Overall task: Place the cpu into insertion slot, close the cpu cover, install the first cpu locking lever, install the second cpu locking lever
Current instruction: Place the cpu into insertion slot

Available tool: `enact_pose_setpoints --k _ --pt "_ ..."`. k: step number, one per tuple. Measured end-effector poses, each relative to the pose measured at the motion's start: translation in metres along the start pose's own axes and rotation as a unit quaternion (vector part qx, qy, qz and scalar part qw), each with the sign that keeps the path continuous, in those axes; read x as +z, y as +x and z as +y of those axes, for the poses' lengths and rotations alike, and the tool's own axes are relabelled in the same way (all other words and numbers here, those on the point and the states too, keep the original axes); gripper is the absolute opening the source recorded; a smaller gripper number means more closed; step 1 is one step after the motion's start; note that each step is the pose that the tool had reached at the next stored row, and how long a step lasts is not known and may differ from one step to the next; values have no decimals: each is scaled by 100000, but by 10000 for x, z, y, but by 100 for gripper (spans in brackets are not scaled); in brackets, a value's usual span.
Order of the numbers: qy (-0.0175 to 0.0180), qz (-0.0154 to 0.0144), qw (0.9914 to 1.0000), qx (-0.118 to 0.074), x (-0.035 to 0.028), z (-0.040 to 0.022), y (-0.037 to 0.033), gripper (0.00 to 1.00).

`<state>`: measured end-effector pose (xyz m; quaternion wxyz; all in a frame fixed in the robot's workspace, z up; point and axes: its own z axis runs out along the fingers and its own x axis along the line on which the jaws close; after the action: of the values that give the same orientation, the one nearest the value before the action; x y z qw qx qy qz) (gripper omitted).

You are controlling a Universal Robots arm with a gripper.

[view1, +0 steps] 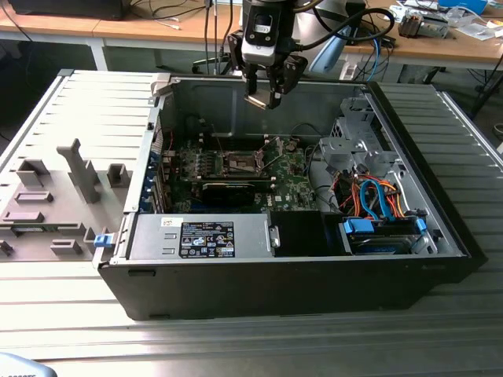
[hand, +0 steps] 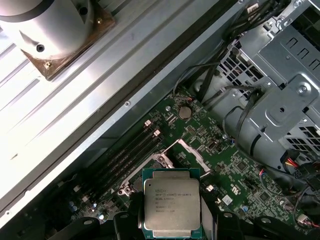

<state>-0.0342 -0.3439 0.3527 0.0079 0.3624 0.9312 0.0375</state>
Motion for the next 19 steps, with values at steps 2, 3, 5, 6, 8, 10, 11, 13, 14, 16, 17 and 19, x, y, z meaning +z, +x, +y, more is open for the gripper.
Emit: enact_pose_setpoints --k 2,3,5,6,8,10,11,13,14,16,17,19 --pt "3 -7 100000 66 0 0 0 55" --pt "7 -17 100000 116 0 0 0 55" --pt "7 -26 100000 188 0 0 0 55" --pt "15 -34 100000 241 0 0 0 55" --pt "16 -43 100000 306 0 0 0 55" --pt "21 -52 99999 371 0 0 0 55" --pt "26 -62 99999 433 0 0 0 55" --pt "32 -79 99998 549 0 0 0 55" --pt "40 -84 99998 582 0 0 0 55" --pt "42 -94 99998 653 0 0 0 55" --pt "43 -101 99998 683 0 0 0 55" --pt "52 -114 99997 794 0 0 0 55"
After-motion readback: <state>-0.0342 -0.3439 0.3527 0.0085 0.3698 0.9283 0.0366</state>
